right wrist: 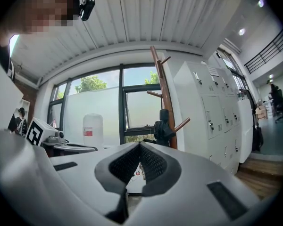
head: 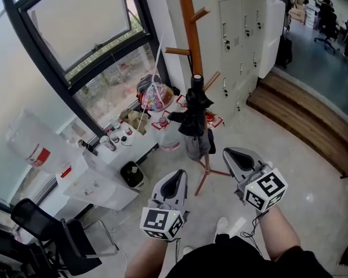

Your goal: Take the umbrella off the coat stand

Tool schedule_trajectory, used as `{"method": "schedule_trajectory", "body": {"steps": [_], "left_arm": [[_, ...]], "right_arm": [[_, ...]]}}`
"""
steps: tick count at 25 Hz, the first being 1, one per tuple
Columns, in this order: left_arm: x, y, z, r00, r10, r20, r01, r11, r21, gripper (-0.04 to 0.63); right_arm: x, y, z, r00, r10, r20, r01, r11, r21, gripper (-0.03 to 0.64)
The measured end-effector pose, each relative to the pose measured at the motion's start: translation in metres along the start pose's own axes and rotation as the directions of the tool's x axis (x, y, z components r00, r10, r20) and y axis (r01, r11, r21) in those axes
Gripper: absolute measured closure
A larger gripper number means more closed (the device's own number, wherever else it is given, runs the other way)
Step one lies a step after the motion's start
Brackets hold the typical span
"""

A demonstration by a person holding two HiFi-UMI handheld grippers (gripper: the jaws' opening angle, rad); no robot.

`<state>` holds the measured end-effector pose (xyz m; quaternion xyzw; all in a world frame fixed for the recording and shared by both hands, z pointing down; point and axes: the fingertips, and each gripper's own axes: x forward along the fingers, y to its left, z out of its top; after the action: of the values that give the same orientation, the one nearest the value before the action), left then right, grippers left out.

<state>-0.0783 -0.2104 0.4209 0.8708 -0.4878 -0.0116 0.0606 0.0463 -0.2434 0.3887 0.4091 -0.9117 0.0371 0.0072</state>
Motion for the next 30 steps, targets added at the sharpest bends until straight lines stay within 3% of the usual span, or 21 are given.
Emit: {"method": "schedule_trajectory", "body": {"steps": [17, 30], "left_arm": [[0.085, -0.007, 0.011, 0.999, 0.054, -0.001, -0.054, 0.998, 0.039, 0.568], [0.106, -0.004, 0.021, 0.995, 0.099, 0.006, -0.099, 0.992, 0.074, 0.568]], "right_arm": [[0.02, -0.074, 0.002, 0.998, 0.06, 0.001, -0.06, 0.998, 0.029, 0.563], [0.023, -0.093, 0.006, 0.995, 0.095, 0.009, -0.095, 0.995, 0.032, 0.563]]}}
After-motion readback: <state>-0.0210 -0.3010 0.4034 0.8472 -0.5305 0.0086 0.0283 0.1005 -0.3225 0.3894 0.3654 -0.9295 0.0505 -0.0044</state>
